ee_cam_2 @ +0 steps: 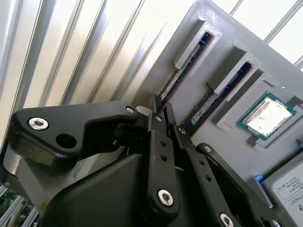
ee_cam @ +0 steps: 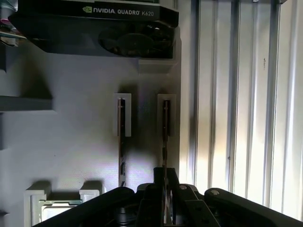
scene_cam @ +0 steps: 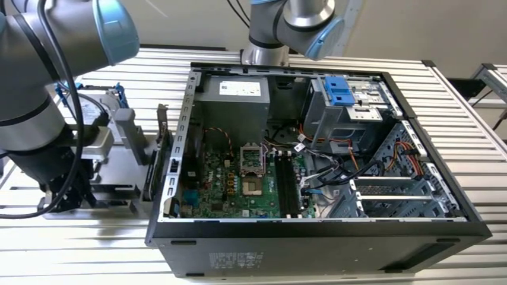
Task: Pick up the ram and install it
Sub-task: 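Pick up the ram and move it above insertion slot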
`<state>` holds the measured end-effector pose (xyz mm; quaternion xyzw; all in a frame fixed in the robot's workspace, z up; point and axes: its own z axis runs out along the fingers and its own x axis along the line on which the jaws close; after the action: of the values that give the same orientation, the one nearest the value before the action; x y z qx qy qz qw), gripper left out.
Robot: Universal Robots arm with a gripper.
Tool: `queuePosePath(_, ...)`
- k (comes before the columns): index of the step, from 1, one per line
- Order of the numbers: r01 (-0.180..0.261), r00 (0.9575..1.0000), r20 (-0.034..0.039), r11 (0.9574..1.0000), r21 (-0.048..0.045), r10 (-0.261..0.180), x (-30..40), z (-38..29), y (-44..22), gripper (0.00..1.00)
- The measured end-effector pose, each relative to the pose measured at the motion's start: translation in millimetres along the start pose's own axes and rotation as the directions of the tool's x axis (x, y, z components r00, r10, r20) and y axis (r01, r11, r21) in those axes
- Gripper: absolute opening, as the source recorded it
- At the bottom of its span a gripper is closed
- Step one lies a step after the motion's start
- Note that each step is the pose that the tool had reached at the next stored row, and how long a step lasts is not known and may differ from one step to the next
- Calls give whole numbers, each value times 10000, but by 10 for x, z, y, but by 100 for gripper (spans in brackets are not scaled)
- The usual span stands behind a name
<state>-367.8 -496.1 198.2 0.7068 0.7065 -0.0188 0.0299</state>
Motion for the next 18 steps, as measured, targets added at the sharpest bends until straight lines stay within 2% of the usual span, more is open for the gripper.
queuePosePath(18, 0, 10000, -1, 10000, 0, 0, -6, -86, 1, 0)
